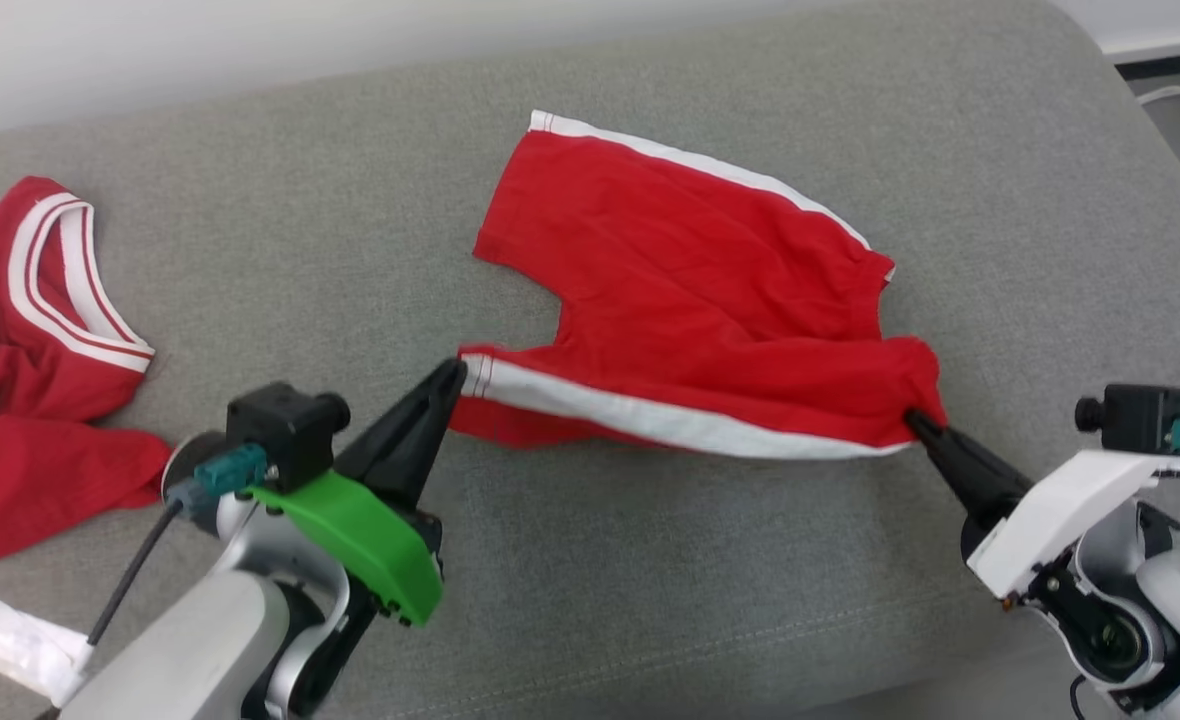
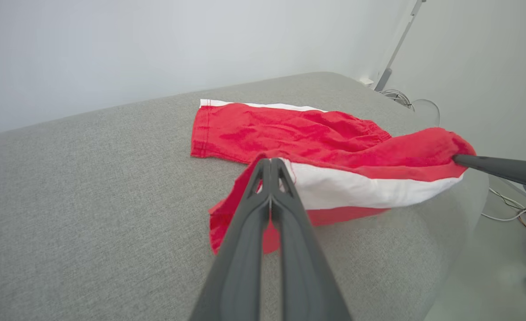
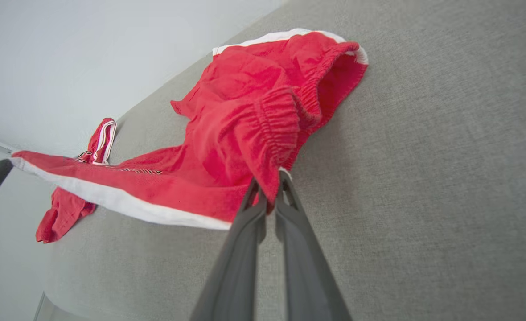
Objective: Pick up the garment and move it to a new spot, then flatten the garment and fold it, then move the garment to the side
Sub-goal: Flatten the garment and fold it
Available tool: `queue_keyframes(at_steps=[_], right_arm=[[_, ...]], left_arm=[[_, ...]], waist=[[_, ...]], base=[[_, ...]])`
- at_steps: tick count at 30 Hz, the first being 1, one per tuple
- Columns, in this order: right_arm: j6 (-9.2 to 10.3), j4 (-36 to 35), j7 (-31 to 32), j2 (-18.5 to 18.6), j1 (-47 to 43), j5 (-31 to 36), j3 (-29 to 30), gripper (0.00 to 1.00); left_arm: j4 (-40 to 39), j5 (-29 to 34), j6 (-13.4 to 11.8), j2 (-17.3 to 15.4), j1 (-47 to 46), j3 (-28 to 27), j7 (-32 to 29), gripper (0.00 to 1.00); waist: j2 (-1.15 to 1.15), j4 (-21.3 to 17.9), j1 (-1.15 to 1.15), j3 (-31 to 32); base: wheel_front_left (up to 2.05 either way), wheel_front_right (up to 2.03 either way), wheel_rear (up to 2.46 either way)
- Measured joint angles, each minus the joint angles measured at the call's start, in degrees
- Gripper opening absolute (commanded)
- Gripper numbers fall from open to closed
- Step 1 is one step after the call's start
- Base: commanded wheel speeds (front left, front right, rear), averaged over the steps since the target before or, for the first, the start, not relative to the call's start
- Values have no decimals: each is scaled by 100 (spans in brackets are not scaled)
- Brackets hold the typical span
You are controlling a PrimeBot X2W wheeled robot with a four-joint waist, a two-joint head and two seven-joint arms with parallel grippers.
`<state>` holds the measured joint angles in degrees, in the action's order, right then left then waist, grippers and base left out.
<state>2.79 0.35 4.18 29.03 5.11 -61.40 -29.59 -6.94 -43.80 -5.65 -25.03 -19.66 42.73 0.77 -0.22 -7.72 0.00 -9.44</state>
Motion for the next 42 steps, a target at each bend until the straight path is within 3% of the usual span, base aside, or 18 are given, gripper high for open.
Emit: queue_keyframes(at_steps=[1,11,22,42], right_arm=[[77,-69,35,-4,105,-2,67,0],[136,-236,281,-115,815,-62,169,0],[146,44,478,-413,1520,-322,320,0],[125,636,766,-1191,2369,-933,323,0]], left_arm=[[-31,18,-1,31,-188,-3,-1,0],[165,247,-44,359,-1051,-215,37,0],[1020,294,78,771,-2146,-252,70,0],[2726,519,247,1085,-3822,-599,98,0]], waist=[[0,-19,0,-95],[0,-80,0,-697],[0,-224,0,-1287],[0,-816,0,-1997]], base=[[0,0,0],[0,0,0],[0,0,0],[0,0,0]])
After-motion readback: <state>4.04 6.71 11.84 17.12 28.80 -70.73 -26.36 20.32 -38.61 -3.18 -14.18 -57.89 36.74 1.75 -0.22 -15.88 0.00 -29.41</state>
